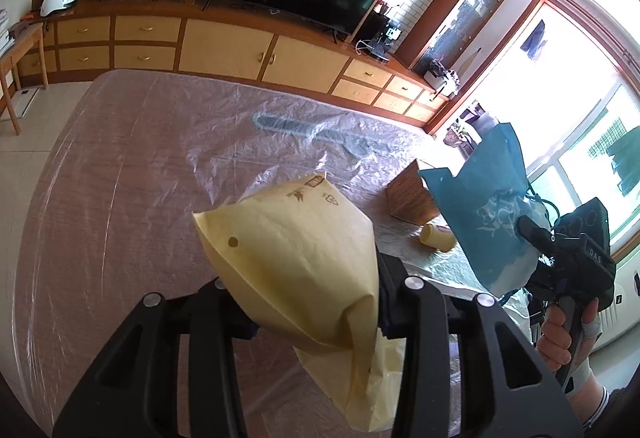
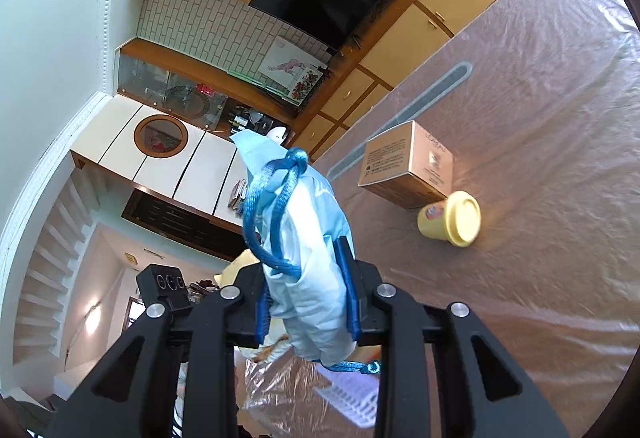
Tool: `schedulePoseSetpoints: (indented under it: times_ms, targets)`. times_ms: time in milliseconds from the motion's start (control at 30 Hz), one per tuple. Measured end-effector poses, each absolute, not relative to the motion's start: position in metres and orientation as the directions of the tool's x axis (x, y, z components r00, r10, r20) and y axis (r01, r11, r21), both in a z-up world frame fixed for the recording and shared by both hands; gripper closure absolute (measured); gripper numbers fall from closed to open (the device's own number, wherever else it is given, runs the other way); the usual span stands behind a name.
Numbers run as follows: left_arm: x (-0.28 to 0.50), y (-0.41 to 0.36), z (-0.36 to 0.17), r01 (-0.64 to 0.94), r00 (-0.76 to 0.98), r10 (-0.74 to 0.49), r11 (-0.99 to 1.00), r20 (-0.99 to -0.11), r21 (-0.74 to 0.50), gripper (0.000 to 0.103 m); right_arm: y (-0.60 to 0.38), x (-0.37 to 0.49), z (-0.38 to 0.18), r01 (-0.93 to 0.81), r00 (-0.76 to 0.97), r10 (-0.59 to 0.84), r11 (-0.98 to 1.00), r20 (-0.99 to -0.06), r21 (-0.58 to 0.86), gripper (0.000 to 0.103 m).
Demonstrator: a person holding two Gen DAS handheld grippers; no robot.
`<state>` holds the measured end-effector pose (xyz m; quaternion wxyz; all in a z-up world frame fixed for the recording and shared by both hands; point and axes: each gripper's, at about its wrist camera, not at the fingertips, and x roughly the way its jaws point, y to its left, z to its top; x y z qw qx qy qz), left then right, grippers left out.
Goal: Collect trash
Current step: 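Lift and carry the paper bag and cloth bag over the black bin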
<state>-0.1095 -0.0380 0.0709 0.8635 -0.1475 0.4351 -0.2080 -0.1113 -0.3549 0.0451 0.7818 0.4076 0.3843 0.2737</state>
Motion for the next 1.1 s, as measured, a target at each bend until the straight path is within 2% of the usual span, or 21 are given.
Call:
schedulePoseSetpoints:
  times_ms: [400,733,1100]
  targets:
    - [-0.163,-0.06,0.093,0.269,0.577,-0.445,0.895,-0.685,-0.355,0.061,-0.366,-0.175,0.08,-0.192,0.552,0.715,0.609,-0.429,0.769,0.075]
    - [-0.218,-0.075,0.098,0.302,0.582,-0.433,0.901,-0.689,-0.312,0.061,-0.37,-0.225,0.085,-0.235,0.524,0.691,0.679,-0.498,0.696,0.075]
    - [-0.271,-0.084,0.101,0.345,0.572,-0.445,0.893,-0.689,-0.29,0.061,-0.382,-0.27,0.094,-0.264,0.508,0.689,0.695,-0.517,0.669,0.075]
